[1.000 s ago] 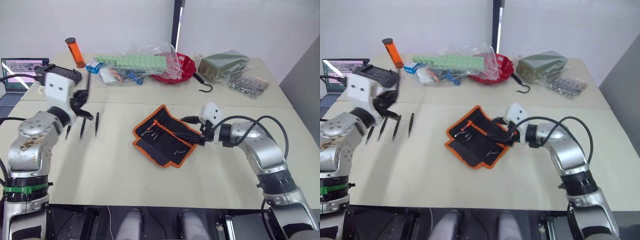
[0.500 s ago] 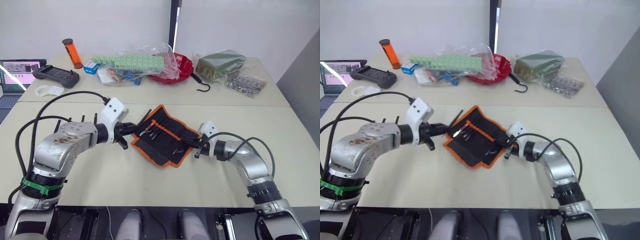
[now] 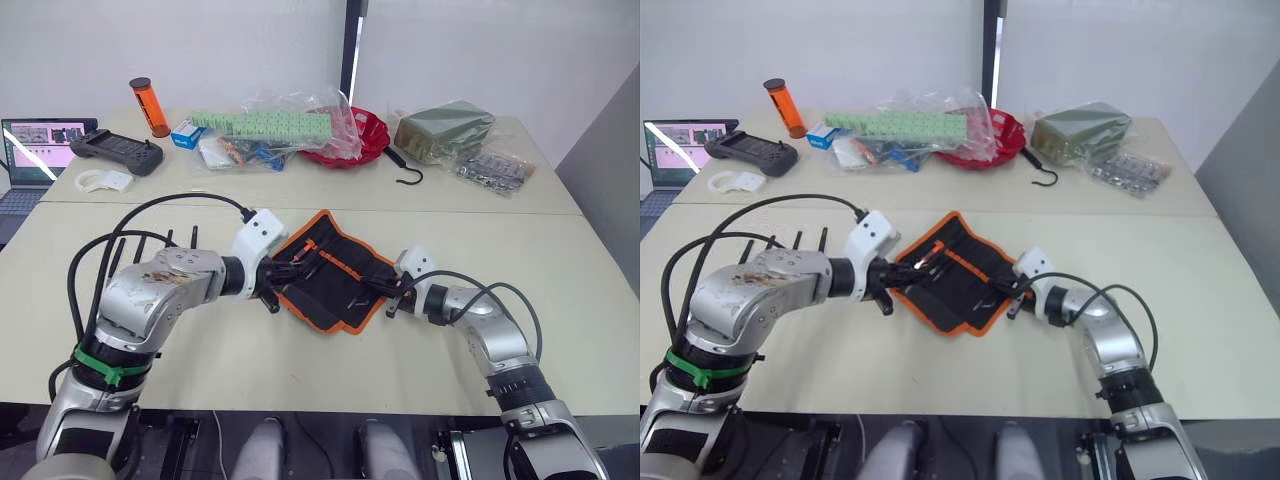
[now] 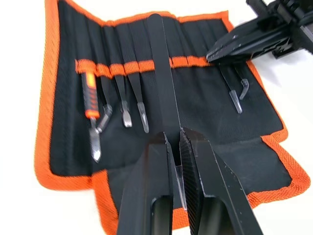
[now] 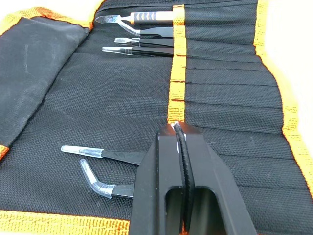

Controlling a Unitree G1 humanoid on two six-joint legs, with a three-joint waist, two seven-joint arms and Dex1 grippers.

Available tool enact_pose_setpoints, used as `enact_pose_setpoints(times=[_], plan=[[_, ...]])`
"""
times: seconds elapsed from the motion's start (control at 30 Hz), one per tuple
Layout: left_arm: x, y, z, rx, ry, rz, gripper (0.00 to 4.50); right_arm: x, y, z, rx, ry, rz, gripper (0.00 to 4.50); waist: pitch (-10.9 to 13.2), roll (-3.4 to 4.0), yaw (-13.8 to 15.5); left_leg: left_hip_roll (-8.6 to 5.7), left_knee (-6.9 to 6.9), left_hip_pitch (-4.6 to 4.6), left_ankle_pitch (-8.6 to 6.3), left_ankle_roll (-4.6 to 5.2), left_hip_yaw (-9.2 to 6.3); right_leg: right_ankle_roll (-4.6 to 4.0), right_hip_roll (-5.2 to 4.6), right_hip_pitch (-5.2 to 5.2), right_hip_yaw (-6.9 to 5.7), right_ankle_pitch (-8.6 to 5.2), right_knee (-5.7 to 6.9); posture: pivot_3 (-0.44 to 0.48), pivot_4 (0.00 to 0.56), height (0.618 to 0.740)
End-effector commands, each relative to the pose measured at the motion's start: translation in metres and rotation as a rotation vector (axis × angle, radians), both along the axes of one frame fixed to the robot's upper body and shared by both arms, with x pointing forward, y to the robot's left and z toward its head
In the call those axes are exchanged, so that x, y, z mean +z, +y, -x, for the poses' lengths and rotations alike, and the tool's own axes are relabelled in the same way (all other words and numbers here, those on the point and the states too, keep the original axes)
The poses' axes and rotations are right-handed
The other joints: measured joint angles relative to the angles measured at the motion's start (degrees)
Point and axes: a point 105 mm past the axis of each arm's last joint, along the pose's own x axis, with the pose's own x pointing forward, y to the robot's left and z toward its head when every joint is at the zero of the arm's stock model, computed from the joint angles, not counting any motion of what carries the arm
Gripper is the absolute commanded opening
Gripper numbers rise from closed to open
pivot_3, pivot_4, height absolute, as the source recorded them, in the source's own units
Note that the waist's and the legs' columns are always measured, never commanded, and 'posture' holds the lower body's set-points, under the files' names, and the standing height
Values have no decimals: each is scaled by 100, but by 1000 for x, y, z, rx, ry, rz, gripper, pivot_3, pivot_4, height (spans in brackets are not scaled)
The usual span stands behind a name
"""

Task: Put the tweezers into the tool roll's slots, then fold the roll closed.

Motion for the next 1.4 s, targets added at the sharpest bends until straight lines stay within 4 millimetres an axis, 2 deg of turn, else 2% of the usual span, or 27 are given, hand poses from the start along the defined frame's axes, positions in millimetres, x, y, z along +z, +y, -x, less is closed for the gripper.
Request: enact_pose_setpoints(times=[0.03, 0.3, 0.57, 0.87, 0.93, 1.13, 1.3, 1.4], plan=[[6, -4, 4, 2, 6, 2, 0, -17, -10, 5, -25, 57, 33, 17, 0, 0, 2, 0, 0, 0, 0, 0, 0, 0, 0, 0, 0, 0, 0, 0, 150, 740], [-11, -3, 8, 20, 63, -55, 0, -20, -7, 8, -18, 73, 27, 17, 0, 0, 7, -1, 3, 3, 0, 0, -1, 1, -1, 5, 0, 0, 1, 0, 150, 740], [-18, -8, -13, 60, 63, -57, 0, -19, -6, 7, -23, 70, 30, 17, -1, 0, 19, -1, 5, 5, 0, 0, -1, 1, 0, 8, -1, 0, 2, 0, 150, 740], [-13, -18, -21, 10, 40, -112, 0, -21, -5, 11, -43, 73, 18, 17, -1, 0, 19, -2, 7, 5, 0, 0, -1, 1, -1, 9, -1, 0, 3, 0, 150, 740], [-6, -21, -20, 37, 91, -111, 0, -23, -5, 13, -44, 76, 16, 17, -1, 0, 20, -2, 8, 5, 0, 0, -1, 2, -1, 9, -1, 0, 4, 0, 150, 740], [18, -30, -13, -26, 232, -52, 0, -25, -2, 14, -47, 78, 11, 17, -1, 0, -18, -3, 10, 6, -1, 1, -2, 5, 0, 10, -1, -3, 8, 0, 150, 740], [7, -23, -15, 2, 290, -157, 0, -25, 2, 12, -44, 73, 8, 17, -1, 0, -28, -3, 10, 14, -1, 1, -2, 6, 0, 10, -1, -3, 20, 0, 150, 740], [1, -17, -24, 33, 288, -201, 0, -24, 3, 12, -43, 71, 5, 17, -1, 0, -27, -3, 10, 16, -1, 1, -2, 6, 1, 10, 0, -3, 23, 0, 150, 740]])
